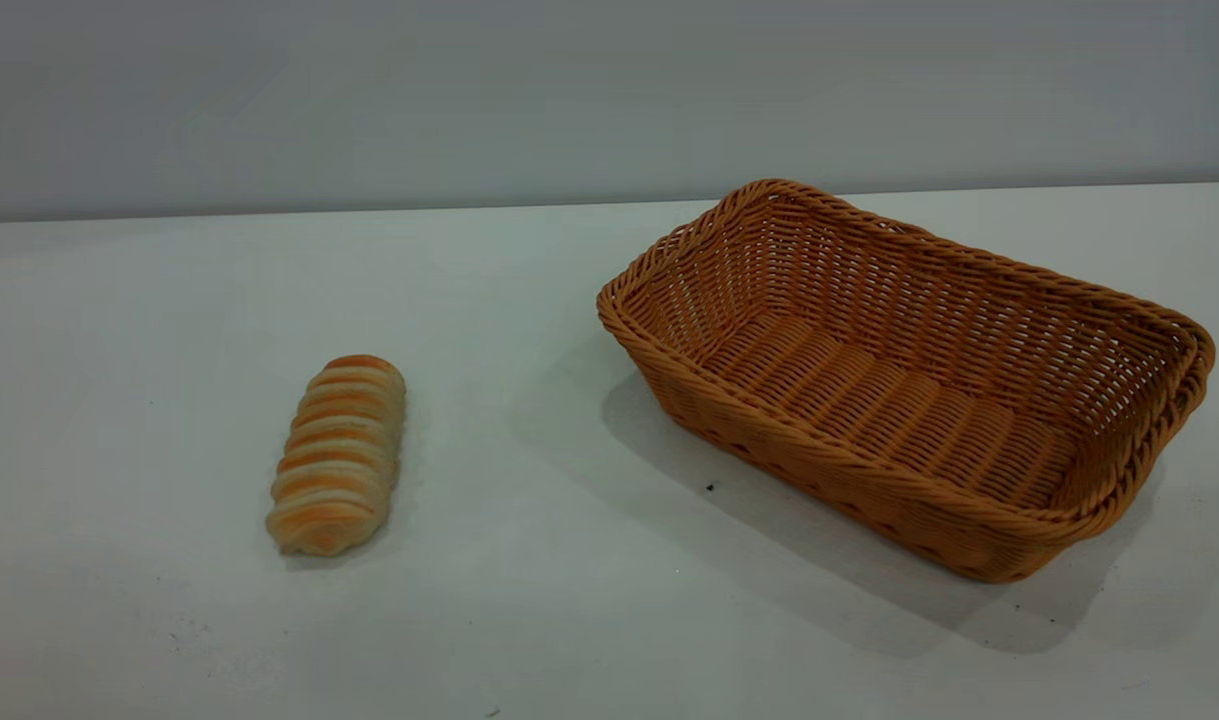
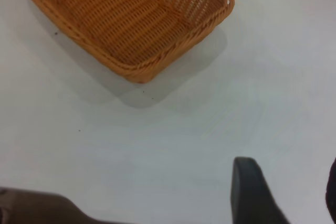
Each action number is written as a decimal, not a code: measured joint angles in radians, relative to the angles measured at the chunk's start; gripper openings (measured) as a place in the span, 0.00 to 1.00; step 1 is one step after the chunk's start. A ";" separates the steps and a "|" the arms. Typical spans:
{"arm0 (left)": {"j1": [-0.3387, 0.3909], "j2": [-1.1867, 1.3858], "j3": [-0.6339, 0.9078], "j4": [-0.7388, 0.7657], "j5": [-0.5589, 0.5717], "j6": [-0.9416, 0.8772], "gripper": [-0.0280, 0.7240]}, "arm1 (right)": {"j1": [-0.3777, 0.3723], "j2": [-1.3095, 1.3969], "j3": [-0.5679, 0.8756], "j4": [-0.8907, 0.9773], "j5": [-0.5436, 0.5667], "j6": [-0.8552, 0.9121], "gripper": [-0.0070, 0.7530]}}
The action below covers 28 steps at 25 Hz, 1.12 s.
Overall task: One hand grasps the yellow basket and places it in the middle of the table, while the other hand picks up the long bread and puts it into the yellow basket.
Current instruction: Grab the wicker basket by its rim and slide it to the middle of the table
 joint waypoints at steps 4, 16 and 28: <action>0.000 0.000 0.000 0.000 0.000 0.000 0.59 | 0.000 0.000 0.000 -0.006 0.000 -0.003 0.44; 0.000 0.000 0.000 0.000 0.000 -0.045 0.59 | -0.001 0.000 0.000 0.093 -0.005 0.006 0.44; -0.010 0.244 -0.160 -0.203 -0.433 -0.035 0.59 | -0.001 0.351 -0.009 0.493 -0.542 -0.114 0.44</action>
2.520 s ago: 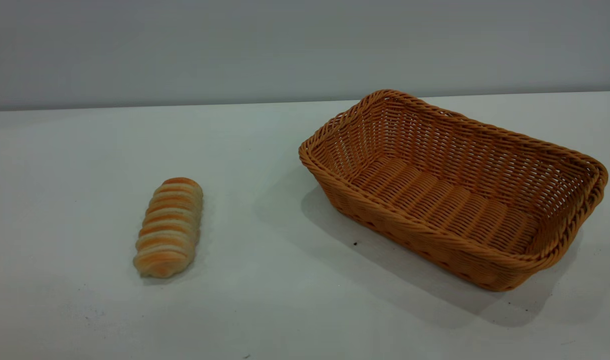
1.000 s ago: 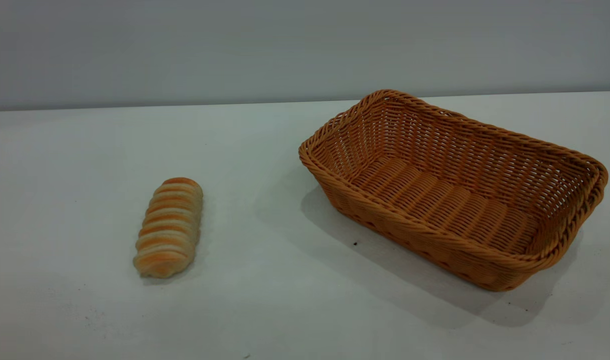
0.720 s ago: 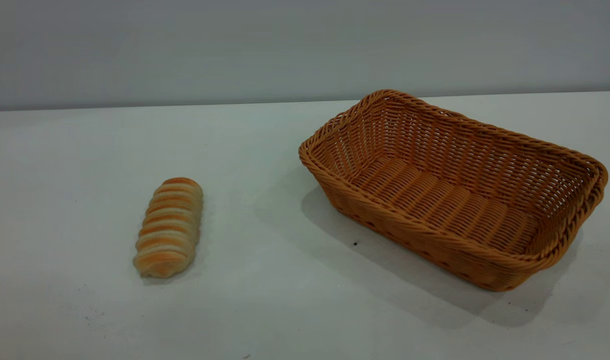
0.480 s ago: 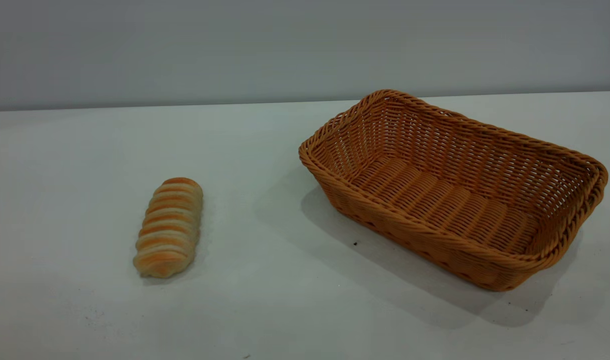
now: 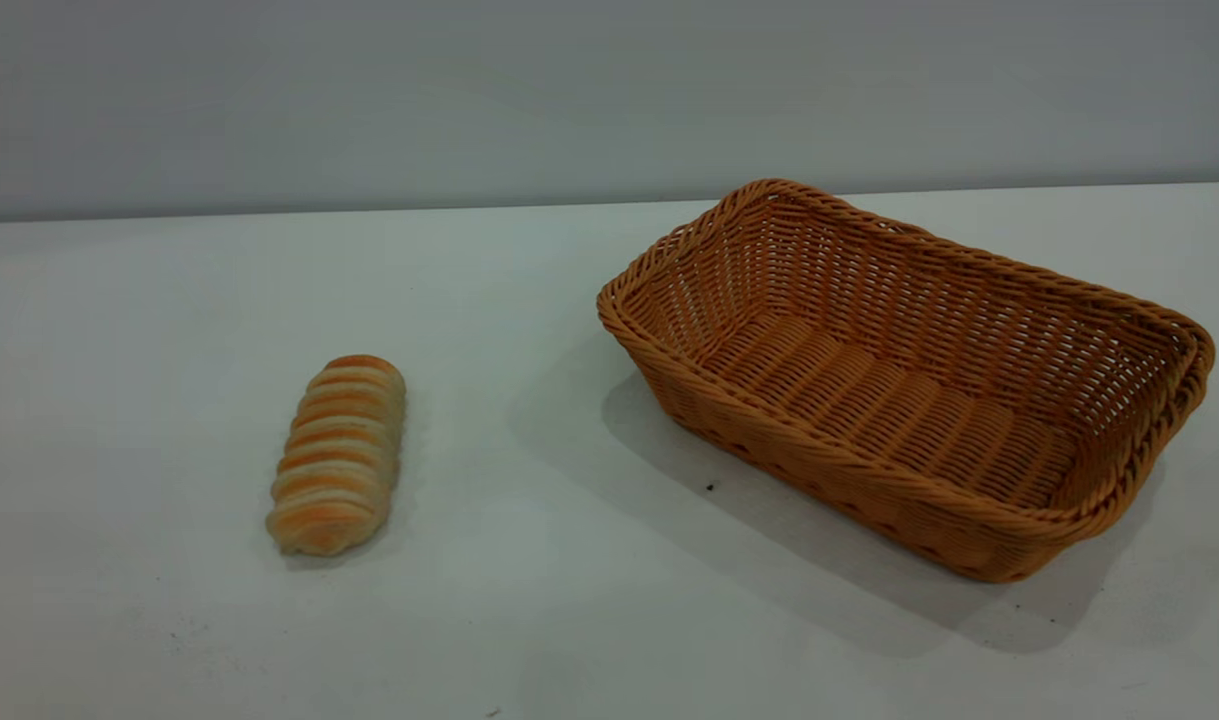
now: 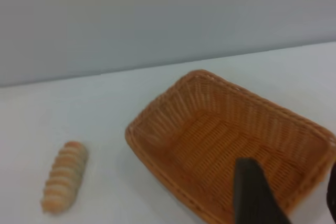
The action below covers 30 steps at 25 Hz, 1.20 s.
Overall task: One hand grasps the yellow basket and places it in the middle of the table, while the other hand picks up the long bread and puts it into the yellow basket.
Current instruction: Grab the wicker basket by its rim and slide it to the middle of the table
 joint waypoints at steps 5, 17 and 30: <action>0.000 0.283 -0.079 -0.124 -0.180 0.165 0.59 | 0.022 0.289 -0.010 0.234 -0.149 -0.219 0.44; 0.000 0.881 -0.286 -0.170 -0.331 0.469 0.59 | 0.023 0.880 -0.020 0.487 -0.203 -0.550 0.68; 0.000 1.274 -0.483 -0.171 -0.417 0.500 0.59 | 0.023 1.203 -0.112 0.581 -0.234 -0.602 0.73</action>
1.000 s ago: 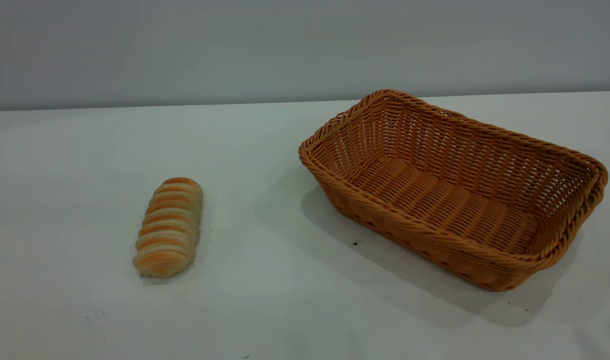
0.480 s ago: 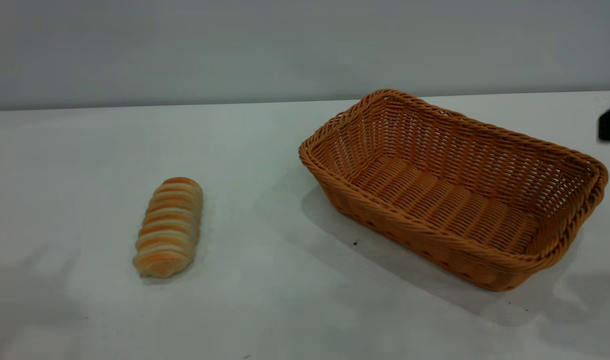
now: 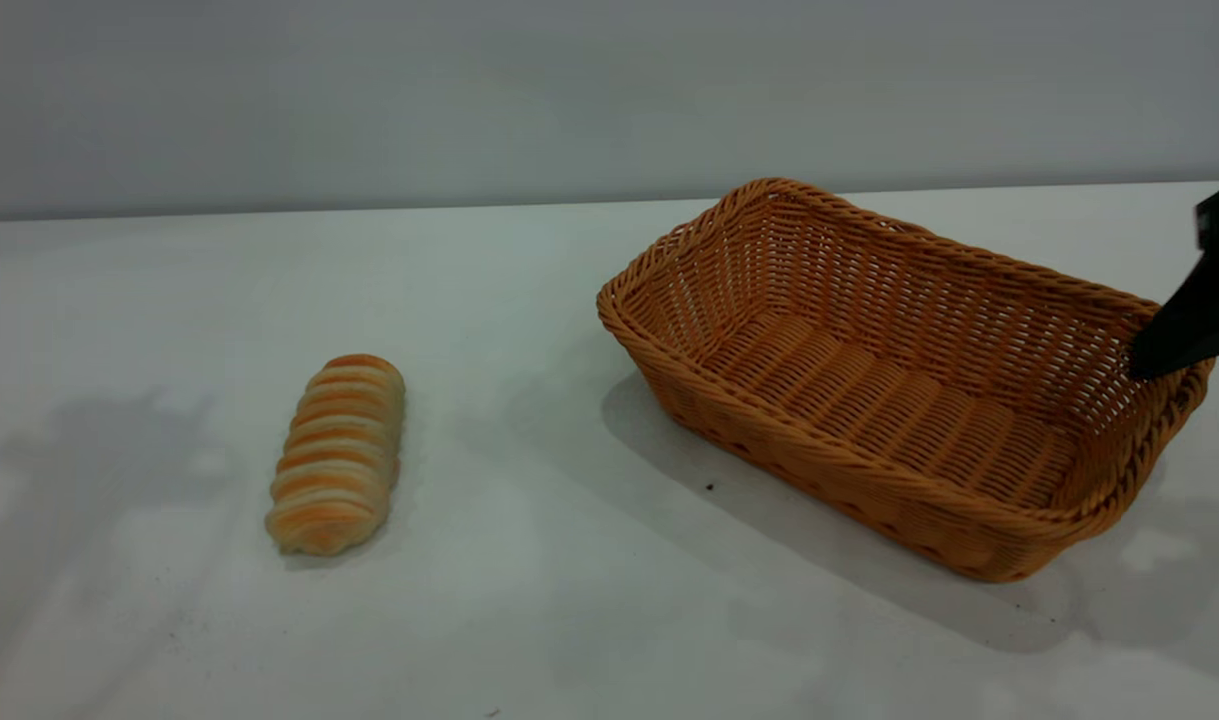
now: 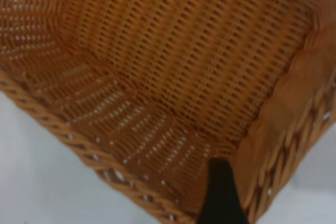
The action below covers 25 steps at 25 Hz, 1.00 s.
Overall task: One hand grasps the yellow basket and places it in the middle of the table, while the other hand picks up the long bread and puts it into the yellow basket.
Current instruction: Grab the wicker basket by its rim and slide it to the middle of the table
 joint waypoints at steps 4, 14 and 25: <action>0.000 0.045 -0.027 0.000 -0.021 0.012 0.59 | 0.000 0.080 -0.033 0.009 0.000 -0.002 0.73; -0.021 0.098 -0.048 -0.001 -0.065 0.029 0.59 | 0.000 0.221 -0.096 0.015 -0.003 -0.013 0.72; -0.027 0.100 -0.048 -0.001 -0.077 0.032 0.59 | 0.000 0.392 -0.204 0.055 0.004 -0.059 0.71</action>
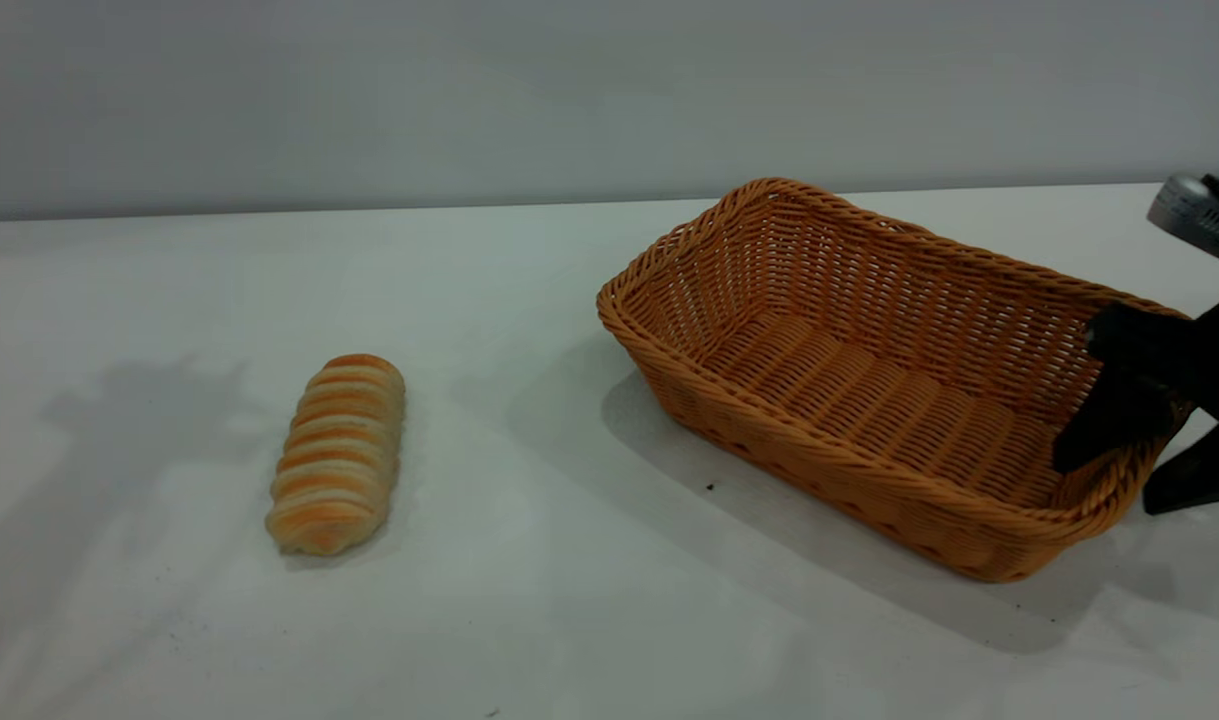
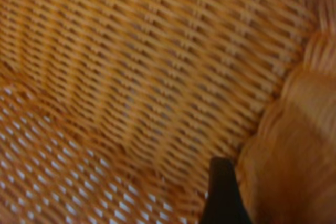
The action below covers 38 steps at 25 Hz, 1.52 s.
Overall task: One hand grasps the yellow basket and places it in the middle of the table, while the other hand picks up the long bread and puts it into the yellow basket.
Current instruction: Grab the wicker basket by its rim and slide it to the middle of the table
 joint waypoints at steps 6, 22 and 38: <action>-0.001 0.000 0.000 0.000 -0.001 0.001 0.59 | 0.000 0.066 -0.052 0.046 0.030 -0.031 0.58; -0.001 0.000 0.000 0.000 -0.001 0.004 0.59 | 0.002 0.036 -0.060 0.054 0.054 -0.101 0.22; -0.001 0.000 0.000 0.000 0.020 0.005 0.59 | 0.344 0.023 -0.332 -0.336 0.133 0.285 0.22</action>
